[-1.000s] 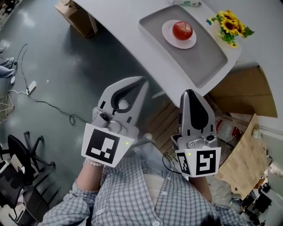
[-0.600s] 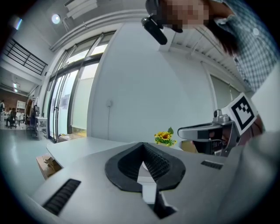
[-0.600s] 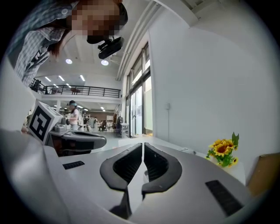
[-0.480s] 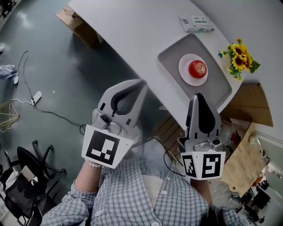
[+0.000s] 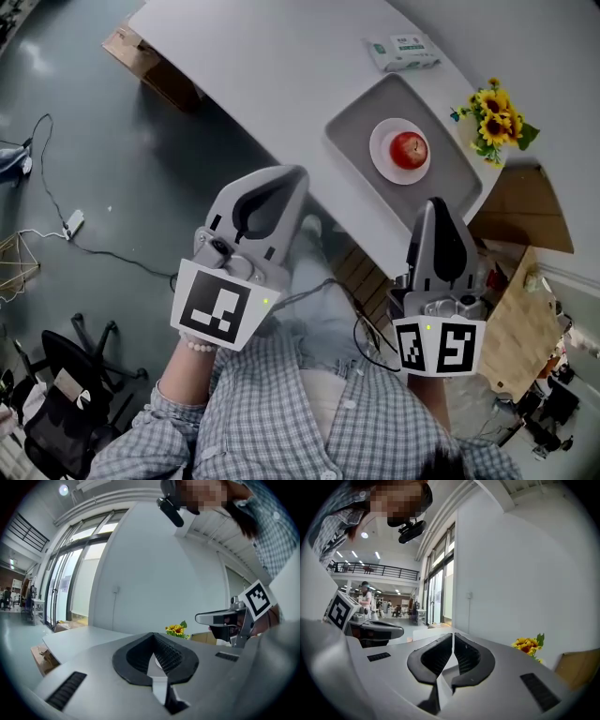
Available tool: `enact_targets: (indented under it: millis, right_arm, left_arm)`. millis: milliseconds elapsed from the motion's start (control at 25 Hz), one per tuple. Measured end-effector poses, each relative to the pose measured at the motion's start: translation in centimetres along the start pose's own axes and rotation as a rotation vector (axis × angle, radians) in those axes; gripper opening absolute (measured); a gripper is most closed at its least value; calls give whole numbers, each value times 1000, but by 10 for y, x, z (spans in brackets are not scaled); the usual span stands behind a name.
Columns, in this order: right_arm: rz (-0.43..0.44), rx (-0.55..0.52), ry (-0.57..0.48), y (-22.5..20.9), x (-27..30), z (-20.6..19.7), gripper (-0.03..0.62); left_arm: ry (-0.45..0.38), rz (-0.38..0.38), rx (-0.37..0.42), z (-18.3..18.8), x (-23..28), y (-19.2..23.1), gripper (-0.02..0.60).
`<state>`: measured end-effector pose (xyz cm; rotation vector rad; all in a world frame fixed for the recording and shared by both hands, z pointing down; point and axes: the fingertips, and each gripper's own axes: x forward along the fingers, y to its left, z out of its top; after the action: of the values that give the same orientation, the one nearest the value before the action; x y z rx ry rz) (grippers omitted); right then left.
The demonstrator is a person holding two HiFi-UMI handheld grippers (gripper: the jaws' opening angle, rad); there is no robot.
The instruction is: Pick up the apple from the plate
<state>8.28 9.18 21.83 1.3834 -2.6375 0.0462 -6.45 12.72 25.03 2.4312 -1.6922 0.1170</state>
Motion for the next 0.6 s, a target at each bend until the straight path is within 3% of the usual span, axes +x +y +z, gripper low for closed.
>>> enact_targets:
  millis: [200, 600]
  right_arm:
    - [-40, 0, 19, -20, 13, -11, 29]
    - [-166, 138, 111, -87, 46, -51, 29]
  left_arm:
    - [30, -44, -7, 0, 28, -1, 9]
    - [149, -191, -53, -6, 123, -3, 9]
